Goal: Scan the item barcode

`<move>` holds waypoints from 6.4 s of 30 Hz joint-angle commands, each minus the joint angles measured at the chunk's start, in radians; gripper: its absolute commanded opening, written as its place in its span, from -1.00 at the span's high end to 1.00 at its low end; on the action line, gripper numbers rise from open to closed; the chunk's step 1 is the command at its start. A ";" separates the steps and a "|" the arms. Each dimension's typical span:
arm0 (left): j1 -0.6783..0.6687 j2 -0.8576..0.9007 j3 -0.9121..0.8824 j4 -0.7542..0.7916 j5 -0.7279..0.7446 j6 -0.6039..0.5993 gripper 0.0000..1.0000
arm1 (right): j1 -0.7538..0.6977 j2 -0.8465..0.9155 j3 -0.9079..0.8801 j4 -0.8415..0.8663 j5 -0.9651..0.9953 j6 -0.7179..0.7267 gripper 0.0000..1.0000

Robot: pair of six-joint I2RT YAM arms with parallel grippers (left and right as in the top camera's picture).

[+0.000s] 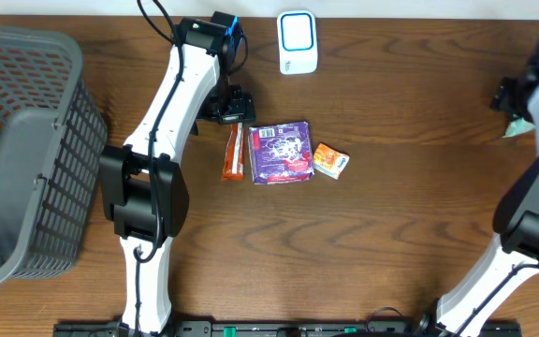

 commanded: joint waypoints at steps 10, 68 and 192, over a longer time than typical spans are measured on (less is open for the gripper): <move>0.004 0.013 -0.006 -0.006 -0.013 -0.009 -0.96 | 0.039 -0.002 -0.007 0.047 -0.813 0.005 -0.99; 0.004 0.013 -0.006 -0.006 -0.013 -0.009 -0.96 | 0.690 -0.213 -0.243 -0.468 -0.234 0.151 -0.65; 0.004 0.013 -0.006 -0.006 -0.013 -0.009 -0.96 | 0.390 -0.152 -0.441 -0.343 -1.376 -0.450 0.98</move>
